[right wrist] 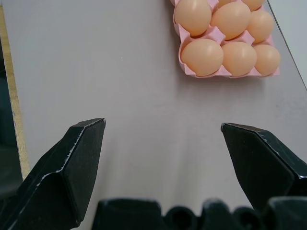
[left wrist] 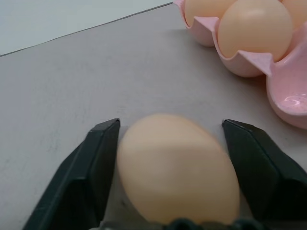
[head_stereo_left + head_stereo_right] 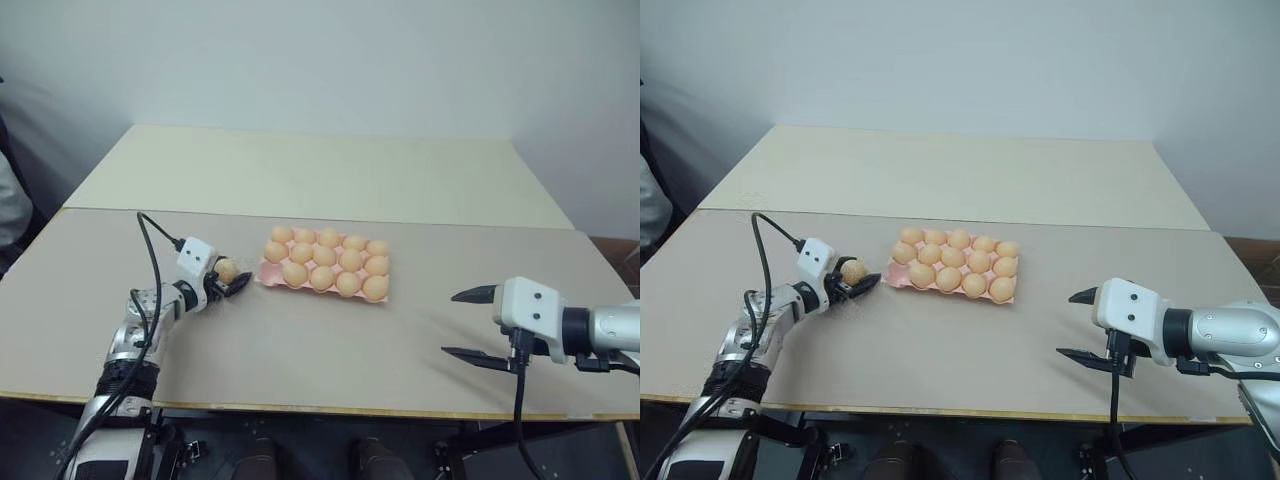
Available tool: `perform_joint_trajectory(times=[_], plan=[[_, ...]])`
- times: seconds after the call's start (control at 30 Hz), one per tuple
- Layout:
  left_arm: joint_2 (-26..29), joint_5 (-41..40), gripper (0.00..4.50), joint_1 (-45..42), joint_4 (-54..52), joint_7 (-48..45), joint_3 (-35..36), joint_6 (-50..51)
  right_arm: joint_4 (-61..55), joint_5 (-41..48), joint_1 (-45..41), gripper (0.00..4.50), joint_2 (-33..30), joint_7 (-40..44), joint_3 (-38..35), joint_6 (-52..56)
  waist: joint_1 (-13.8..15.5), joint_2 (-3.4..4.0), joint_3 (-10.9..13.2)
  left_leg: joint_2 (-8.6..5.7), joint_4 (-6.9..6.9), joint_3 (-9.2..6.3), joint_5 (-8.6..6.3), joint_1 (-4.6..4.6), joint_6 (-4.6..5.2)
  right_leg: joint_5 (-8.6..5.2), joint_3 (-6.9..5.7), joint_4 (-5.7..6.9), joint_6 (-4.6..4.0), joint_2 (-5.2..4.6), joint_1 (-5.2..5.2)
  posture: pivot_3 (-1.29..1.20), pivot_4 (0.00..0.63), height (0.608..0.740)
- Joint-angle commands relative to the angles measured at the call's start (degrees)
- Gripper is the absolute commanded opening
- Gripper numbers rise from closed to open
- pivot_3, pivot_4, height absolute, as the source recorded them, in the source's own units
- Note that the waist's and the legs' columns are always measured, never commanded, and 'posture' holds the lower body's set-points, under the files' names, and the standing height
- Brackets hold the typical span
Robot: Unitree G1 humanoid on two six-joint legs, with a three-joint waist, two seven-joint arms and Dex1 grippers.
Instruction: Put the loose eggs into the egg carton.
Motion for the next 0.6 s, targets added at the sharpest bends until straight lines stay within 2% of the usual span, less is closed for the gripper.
perform_joint_trajectory(times=[0.03, 0.5, 0.6], plan=[[0.3, 0.0, 2.71, -1.0, -0.2, -0.2, 0.7, -2.0, -0.4, -0.4, -0.9, 4.5, -0.4, -0.5, -1.9, -0.5, 0.1, 0.0, 0.0, 0.0, 0.0, 0.0, 0.0, 0.0, 0.0, 0.0, 0.0, 0.0, 0.0, 0.0, 0.0, 0.0, 0.15, 0.74], [1.8, -2.0, 2.71, 1.0, -3.8, -3.3, 2.6, -1.3, 0.3, -1.0, -2.0, 4.5, 0.1, -0.5, -0.8, -1.0, 0.1, 0.0, 0.0, 0.0, 0.0, -0.01, 0.0, 0.0, 0.0, 0.0, -0.01, 0.01, 0.01, 0.0, 0.0, 0.0, 0.15, 0.74], [1.8, -1.9, 2.26, 1.6, -3.2, -4.2, 2.2, -0.8, 0.3, -1.1, -2.2, 4.5, 0.3, -0.8, -0.5, -0.9, 0.1, 0.0, 0.0, 0.0, 0.0, 0.0, 0.0, 0.0, 0.0, 0.0, -0.01, 0.01, 0.0, 0.0, 0.0, 0.0, 0.15, 0.74]])
